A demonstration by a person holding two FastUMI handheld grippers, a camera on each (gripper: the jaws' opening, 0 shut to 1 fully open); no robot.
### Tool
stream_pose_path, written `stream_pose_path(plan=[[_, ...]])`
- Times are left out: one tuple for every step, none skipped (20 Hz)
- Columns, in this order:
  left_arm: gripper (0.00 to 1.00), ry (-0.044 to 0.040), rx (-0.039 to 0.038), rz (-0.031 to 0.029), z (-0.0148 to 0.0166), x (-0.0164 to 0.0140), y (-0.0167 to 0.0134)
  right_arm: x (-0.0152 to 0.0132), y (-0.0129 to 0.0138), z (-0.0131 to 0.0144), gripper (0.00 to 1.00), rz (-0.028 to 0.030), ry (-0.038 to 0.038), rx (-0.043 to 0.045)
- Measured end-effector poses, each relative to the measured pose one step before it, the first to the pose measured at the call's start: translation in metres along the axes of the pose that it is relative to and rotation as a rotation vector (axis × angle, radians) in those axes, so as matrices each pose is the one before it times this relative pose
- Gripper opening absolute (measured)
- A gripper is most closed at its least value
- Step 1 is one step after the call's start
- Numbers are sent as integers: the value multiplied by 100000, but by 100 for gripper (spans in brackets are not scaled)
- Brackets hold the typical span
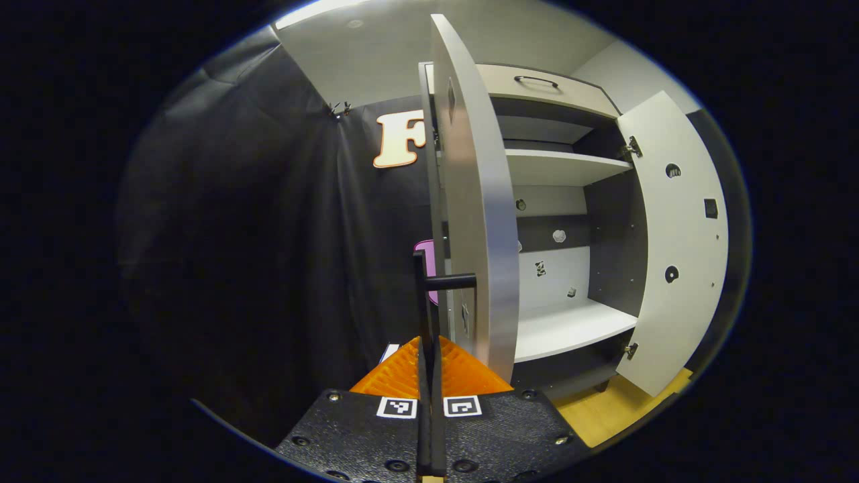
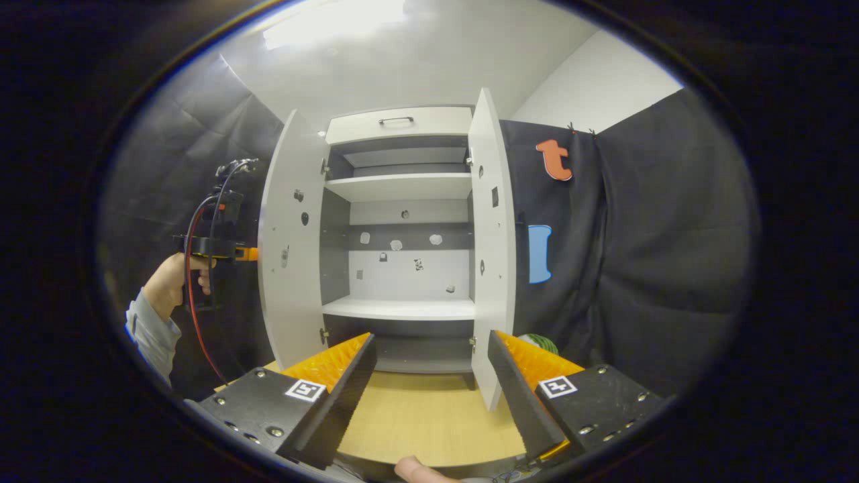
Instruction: Open the right door of the double-door shoe cabinet with the right hand, and open the left door with the left hand.
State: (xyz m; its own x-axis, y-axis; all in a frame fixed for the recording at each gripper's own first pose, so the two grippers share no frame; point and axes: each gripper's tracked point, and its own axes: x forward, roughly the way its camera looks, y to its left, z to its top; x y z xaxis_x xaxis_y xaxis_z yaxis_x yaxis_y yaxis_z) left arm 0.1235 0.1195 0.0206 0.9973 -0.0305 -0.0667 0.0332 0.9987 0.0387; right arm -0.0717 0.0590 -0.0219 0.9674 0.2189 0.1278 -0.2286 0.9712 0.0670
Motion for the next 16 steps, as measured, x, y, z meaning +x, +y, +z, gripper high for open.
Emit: stream_pose_path(plan=[[1, 1103, -2044, -792, -371, 199, 402, 27, 126, 10, 99, 496, -143, 100], [0, -128, -878, -1410, 39, -78, 24, 69, 510, -91, 99, 1970, 631, 788], [0, 137, -231, -203, -104, -61, -35, 110, 361, -422, 98, 1068, 922, 420], [0, 394, 1409, 872, -203, -71, 68, -26, -112, -12, 100, -652, 125, -774], [0, -353, 1062, 682, -50, -4, 27, -181, -562, 116, 97, -1777, -384, -1393], [1, -328, -12, 530, 146, -18, 21, -23, -429, 81, 100, -1944, -445, -1223], [0, -23, -742, 391, -6, -77, -27, -66, -160, -58, 100, -1208, -298, -774], [0, -151, -1260, 72, 47, -110, -58, 35, -4, -49, 97, -216, -161, -504], [0, 417, -412, 91, -241, -219, -70, 26, 212, -134, 97, 227, 60, -34], [1, 927, 1014, 635, -287, -237, 77, 4, 96, 12, 97, 315, 126, 88], [1, 662, 1549, 818, -306, -252, 122, -50, 14, 3, 97, 109, -99, 38], [2, 397, 663, 1126, -201, -402, 86, -77, -179, 15, 100, -192, -166, -134], [2, 1078, -88, 869, -133, -444, -136, 6, -108, 5, 99, -274, -142, -62], [2, 842, -619, 551, -267, -582, -111, -158, -168, 36, 99, -567, -103, 347], [3, -63, -977, -691, -106, -370, -279, -30, -37, 14, 97, -132, -66, 409], [3, -45, -1819, -3037, -84, -671, -796, 67, -48, -118, 97, -175, 181, 287]])
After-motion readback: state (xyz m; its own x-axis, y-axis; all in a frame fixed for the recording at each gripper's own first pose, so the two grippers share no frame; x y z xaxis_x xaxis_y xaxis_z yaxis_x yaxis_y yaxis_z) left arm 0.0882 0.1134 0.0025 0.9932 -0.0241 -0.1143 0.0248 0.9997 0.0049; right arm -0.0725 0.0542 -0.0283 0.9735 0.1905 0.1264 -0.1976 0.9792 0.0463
